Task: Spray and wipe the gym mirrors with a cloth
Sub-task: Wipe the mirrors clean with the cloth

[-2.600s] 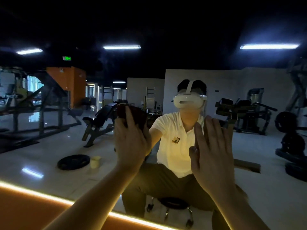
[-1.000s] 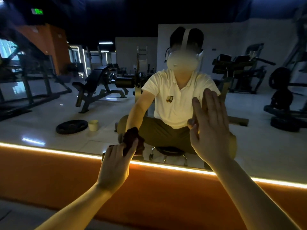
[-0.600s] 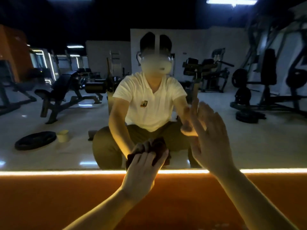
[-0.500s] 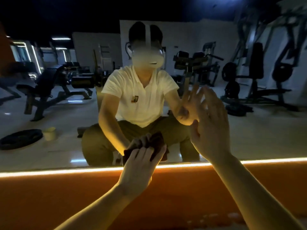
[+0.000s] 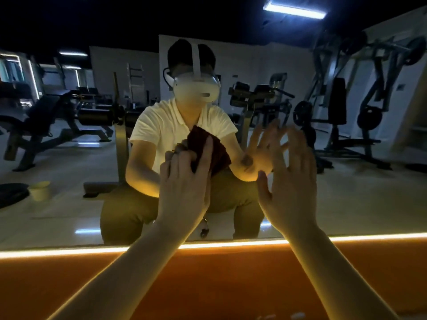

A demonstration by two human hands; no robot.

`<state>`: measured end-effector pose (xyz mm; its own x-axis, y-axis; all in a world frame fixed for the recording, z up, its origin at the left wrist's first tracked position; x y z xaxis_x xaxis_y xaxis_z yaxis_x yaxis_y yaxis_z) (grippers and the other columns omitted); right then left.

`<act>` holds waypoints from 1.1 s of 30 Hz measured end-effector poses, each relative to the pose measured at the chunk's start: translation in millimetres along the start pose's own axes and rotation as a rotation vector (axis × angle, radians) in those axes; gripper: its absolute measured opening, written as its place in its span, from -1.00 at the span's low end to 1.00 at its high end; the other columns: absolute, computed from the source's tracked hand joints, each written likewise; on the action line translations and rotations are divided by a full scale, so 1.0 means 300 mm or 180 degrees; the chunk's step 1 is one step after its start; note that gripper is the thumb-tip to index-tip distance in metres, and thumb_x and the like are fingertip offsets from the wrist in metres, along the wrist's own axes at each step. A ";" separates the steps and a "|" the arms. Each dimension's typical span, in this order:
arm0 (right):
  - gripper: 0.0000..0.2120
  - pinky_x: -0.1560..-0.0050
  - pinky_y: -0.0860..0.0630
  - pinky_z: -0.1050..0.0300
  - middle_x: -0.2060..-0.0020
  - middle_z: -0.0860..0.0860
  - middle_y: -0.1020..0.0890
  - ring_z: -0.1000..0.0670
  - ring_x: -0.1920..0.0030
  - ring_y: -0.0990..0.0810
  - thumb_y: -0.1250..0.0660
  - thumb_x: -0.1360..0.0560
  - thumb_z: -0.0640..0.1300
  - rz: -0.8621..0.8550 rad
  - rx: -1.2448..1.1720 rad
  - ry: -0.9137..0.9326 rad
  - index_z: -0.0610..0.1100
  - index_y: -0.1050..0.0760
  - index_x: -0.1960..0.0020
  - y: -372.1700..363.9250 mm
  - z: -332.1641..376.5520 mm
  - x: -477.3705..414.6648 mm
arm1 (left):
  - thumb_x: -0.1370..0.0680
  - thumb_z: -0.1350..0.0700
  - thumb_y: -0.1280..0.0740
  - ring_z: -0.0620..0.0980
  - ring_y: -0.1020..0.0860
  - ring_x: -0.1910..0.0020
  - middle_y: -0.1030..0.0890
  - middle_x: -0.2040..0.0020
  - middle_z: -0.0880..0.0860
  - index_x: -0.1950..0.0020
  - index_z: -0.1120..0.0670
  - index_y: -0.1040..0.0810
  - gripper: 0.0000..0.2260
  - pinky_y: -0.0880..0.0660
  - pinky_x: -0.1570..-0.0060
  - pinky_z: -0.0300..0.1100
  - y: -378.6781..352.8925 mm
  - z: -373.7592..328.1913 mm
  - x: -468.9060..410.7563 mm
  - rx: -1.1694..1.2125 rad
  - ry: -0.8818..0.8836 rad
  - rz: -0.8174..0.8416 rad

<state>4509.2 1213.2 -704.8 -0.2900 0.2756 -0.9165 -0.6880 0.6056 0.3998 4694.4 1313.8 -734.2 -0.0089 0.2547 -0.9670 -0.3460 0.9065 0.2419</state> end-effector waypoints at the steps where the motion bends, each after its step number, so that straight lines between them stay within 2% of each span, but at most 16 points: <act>1: -0.28 -0.57 -0.13 -0.34 -0.66 -0.21 0.00 -0.21 -0.66 0.03 -0.15 -0.66 0.13 -0.0034 0.0036 -0.0183 -0.14 0.00 -0.69 -0.002 -0.024 -0.010 | -0.62 0.10 -0.36 0.24 -0.42 -0.17 -0.37 -0.21 0.25 -0.66 0.11 -0.21 -0.37 -0.45 -0.13 0.14 -0.004 -0.019 0.011 -0.0004 0.0058 0.0019; 4: -0.12 -0.60 -0.05 -0.33 -0.67 -0.21 0.09 -0.22 -0.66 0.10 -0.08 -0.62 0.40 0.0134 0.0209 -0.0355 -0.10 0.12 -0.70 -0.024 -0.069 -0.027 | -0.49 0.08 -0.51 0.20 -0.40 -0.16 -0.37 -0.18 0.21 -0.62 0.10 -0.24 -0.24 -0.43 -0.20 0.15 -0.040 -0.065 0.099 0.0024 -0.0455 0.0243; 6: -0.07 -0.60 -0.04 -0.32 -0.66 -0.22 0.11 -0.24 -0.66 0.11 -0.10 -0.58 0.45 0.0301 0.0292 -0.0210 -0.09 0.11 -0.70 -0.043 -0.073 -0.024 | -0.43 0.07 -0.59 0.14 -0.42 -0.10 -0.38 -0.15 0.17 -0.61 0.08 -0.27 -0.18 -0.43 -0.16 0.12 -0.040 -0.039 0.100 0.0020 -0.0825 0.0364; 8: -0.06 -0.60 -0.03 -0.30 -0.66 -0.22 0.12 -0.26 -0.66 0.11 -0.12 -0.56 0.45 0.0326 0.0263 -0.0216 -0.09 0.09 -0.70 -0.051 -0.071 -0.023 | -0.43 0.07 -0.57 0.14 -0.44 -0.10 -0.39 -0.14 0.18 -0.60 0.10 -0.30 -0.20 -0.49 -0.14 0.11 -0.011 -0.002 0.027 -0.0071 -0.1020 0.0314; 11: -0.12 -0.59 -0.07 -0.33 -0.67 -0.20 0.08 -0.24 -0.66 0.08 -0.19 -0.61 0.37 0.0243 0.0090 -0.0182 -0.07 0.08 -0.70 -0.030 -0.051 -0.029 | -0.52 0.07 -0.49 0.20 -0.42 -0.14 -0.45 -0.16 0.27 -0.58 0.15 -0.35 -0.33 -0.37 -0.17 0.08 0.054 0.030 -0.178 -0.0141 -0.0748 -0.0159; 14: -0.15 -0.56 -0.16 -0.35 -0.66 -0.20 -0.02 -0.21 -0.66 0.01 -0.27 -0.65 0.23 -0.0045 -0.0155 0.0116 -0.02 0.17 -0.69 0.006 -0.016 -0.047 | -0.64 0.03 -0.26 0.21 -0.40 -0.12 -0.48 -0.16 0.29 -0.60 0.15 -0.31 -0.46 -0.33 -0.10 0.08 0.067 0.043 -0.363 0.0000 -0.0093 -0.0329; 16: -0.16 -0.55 -0.18 -0.34 -0.66 -0.19 -0.04 -0.19 -0.66 0.00 -0.29 -0.66 0.15 -0.0205 -0.0269 0.0234 -0.01 0.20 -0.69 0.023 -0.004 -0.082 | -0.65 0.07 -0.30 0.20 -0.38 -0.12 -0.45 -0.18 0.28 -0.61 0.15 -0.31 -0.46 -0.34 -0.09 0.07 0.057 0.011 -0.369 0.0126 0.0068 -0.0370; 18: -0.17 -0.55 -0.19 -0.34 -0.67 -0.18 -0.03 -0.18 -0.67 0.02 -0.31 -0.66 0.08 -0.0266 -0.0247 0.0241 -0.03 0.18 -0.69 0.031 -0.005 -0.141 | -0.60 0.08 -0.38 0.18 -0.37 -0.13 -0.38 -0.18 0.23 -0.58 0.15 -0.35 -0.44 -0.38 -0.13 0.07 0.038 -0.033 -0.300 0.0144 -0.0296 -0.0284; 20: -0.22 -0.55 -0.19 -0.33 -0.66 -0.20 -0.02 -0.19 -0.66 0.02 -0.28 -0.68 0.04 -0.0335 -0.0120 0.0337 -0.09 0.11 -0.69 0.040 -0.010 -0.219 | -0.59 0.04 -0.33 0.17 -0.42 -0.13 -0.38 -0.14 0.19 -0.56 0.13 -0.38 -0.46 -0.43 -0.15 0.09 0.031 -0.037 -0.244 0.0063 -0.0971 -0.0109; 22: -0.27 -0.57 -0.14 -0.32 -0.66 -0.21 -0.03 -0.21 -0.66 0.00 -0.23 -0.68 0.01 -0.0493 -0.0069 0.0464 -0.13 0.08 -0.68 0.051 -0.013 -0.311 | -0.54 0.01 -0.37 0.15 -0.48 -0.07 -0.47 -0.07 0.18 -0.54 0.10 -0.37 -0.42 -0.35 -0.12 0.03 0.041 0.005 -0.279 -0.0121 -0.1579 0.0001; 24: -0.30 -0.60 -0.09 -0.29 -0.66 -0.21 -0.04 -0.21 -0.66 -0.01 -0.22 -0.68 0.00 -0.0629 -0.0044 0.0548 -0.14 0.05 -0.69 0.061 -0.018 -0.402 | -0.49 0.01 -0.42 0.13 -0.47 -0.07 -0.51 -0.05 0.18 -0.53 0.10 -0.40 -0.38 -0.31 -0.11 0.01 0.063 0.051 -0.372 -0.0340 -0.1802 -0.0028; 28: -0.38 -0.63 0.08 -0.20 -0.66 -0.21 -0.06 -0.20 -0.66 0.03 -0.11 -0.70 0.03 -0.0786 0.0148 0.0601 -0.16 -0.03 -0.68 0.084 -0.017 -0.574 | -0.52 0.02 -0.44 0.14 -0.38 -0.09 -0.44 -0.11 0.21 -0.53 0.14 -0.43 -0.41 -0.27 -0.12 0.02 0.119 0.121 -0.675 -0.0527 -0.1418 -0.0515; 33: -0.35 -0.61 0.02 -0.30 -0.66 -0.22 0.00 -0.23 -0.66 0.04 0.00 -0.70 0.16 -0.0910 0.0357 0.0429 -0.10 0.03 -0.69 0.172 -0.033 -0.809 | -0.63 0.03 -0.29 0.14 -0.39 -0.03 -0.47 -0.11 0.23 -0.55 0.14 -0.40 -0.50 -0.25 -0.03 -0.04 0.191 0.148 -0.942 -0.0434 -0.0409 -0.0922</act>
<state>4537.5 1170.3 -461.8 -0.1864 -0.0140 -0.9824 -0.6789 0.7247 0.1185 4718.8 1308.8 -443.4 0.2234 0.0415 -0.9738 -0.4391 0.8963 -0.0626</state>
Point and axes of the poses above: each hand's wrist, its own x-axis away from the middle knuckle, its own y-axis out of the back of the hand, z = x × y, the point moved 2 cm from there along -x, towards the middle knuckle
